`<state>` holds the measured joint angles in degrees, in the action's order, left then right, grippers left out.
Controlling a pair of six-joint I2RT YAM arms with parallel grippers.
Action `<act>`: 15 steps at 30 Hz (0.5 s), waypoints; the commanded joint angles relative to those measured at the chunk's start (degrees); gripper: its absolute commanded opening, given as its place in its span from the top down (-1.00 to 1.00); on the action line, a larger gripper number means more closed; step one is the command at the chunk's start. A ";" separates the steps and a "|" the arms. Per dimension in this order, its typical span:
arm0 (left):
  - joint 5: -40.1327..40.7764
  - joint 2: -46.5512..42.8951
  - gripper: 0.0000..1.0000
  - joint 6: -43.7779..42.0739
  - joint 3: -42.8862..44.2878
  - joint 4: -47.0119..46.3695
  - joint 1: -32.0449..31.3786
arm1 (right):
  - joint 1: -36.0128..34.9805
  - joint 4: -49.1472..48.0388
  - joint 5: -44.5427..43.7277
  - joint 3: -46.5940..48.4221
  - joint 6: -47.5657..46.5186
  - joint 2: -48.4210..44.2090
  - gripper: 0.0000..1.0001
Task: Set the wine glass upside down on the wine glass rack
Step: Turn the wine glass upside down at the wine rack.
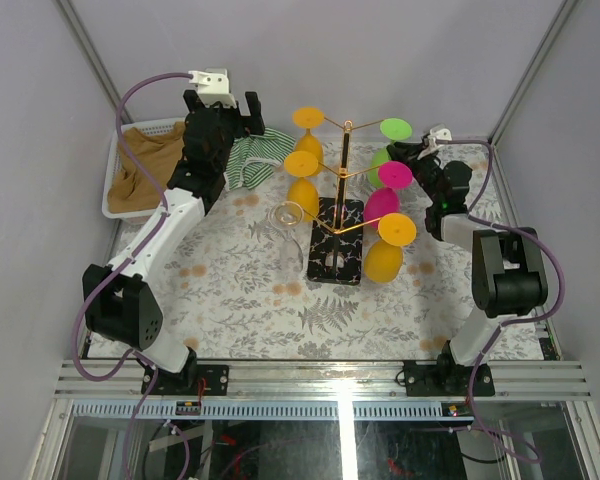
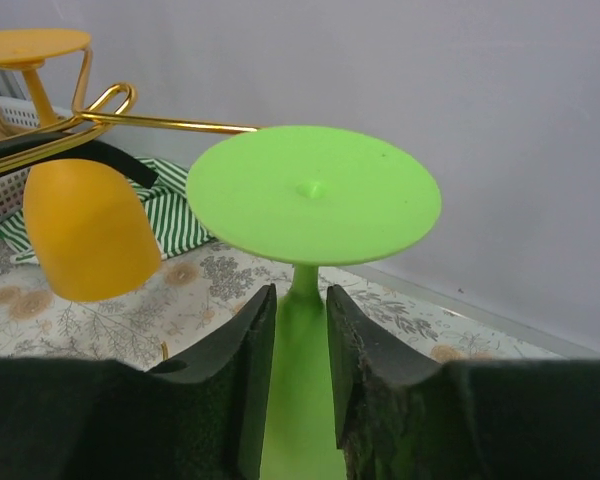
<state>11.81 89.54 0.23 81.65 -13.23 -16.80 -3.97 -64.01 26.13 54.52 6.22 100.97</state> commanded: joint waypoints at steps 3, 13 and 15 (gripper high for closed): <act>-0.52 0.55 -1.00 0.45 2.10 -1.38 0.53 | 0.14 -3.75 1.99 -1.09 0.02 -4.10 0.22; -1.00 0.23 -1.00 0.61 1.28 -1.72 0.55 | 0.19 -0.12 -1.39 -4.37 -4.05 -9.56 0.16; -0.83 -0.09 -1.00 0.50 0.71 -1.99 0.58 | 0.52 1.27 -1.69 -5.12 -4.90 -10.79 0.10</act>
<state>11.14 89.93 0.43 81.65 -13.23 -16.80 -3.95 -62.37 26.04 50.30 4.58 94.50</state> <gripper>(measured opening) 0.997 0.423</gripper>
